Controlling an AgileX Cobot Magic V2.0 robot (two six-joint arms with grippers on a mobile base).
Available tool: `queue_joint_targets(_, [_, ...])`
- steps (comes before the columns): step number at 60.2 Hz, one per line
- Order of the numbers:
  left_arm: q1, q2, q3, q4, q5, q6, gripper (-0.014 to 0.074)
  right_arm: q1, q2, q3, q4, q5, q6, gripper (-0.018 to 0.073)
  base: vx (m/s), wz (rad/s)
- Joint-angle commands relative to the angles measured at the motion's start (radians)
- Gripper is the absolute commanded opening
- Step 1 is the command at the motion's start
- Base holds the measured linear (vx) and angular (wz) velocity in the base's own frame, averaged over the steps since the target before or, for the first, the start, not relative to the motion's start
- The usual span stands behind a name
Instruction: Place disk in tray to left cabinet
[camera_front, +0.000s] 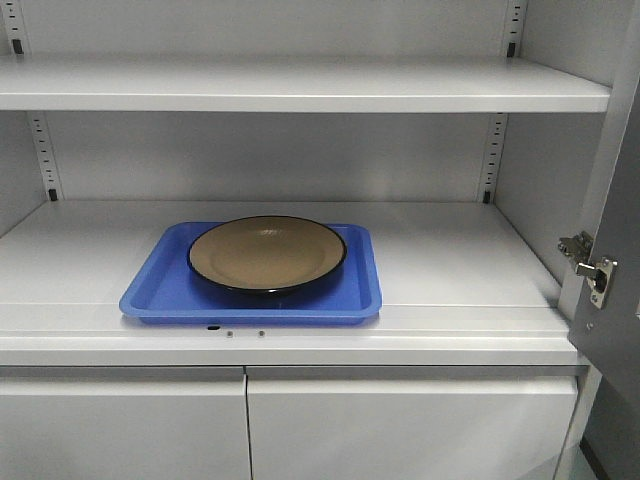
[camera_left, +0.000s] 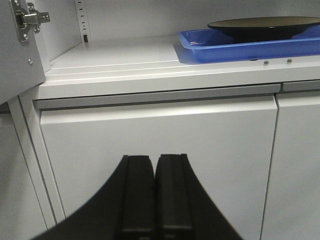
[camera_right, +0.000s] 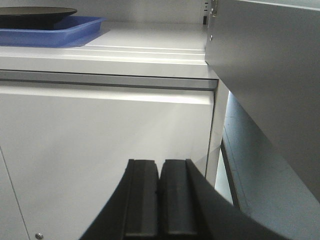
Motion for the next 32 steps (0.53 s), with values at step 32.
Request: queue_joint_targets(32, [0.0,-0.02,0.031,-0.002,-0.083,-0.001,-0.0005,-0.006,-0.009,0.013,0.0,-0.088,0.001,0.0043,0.0,0.0])
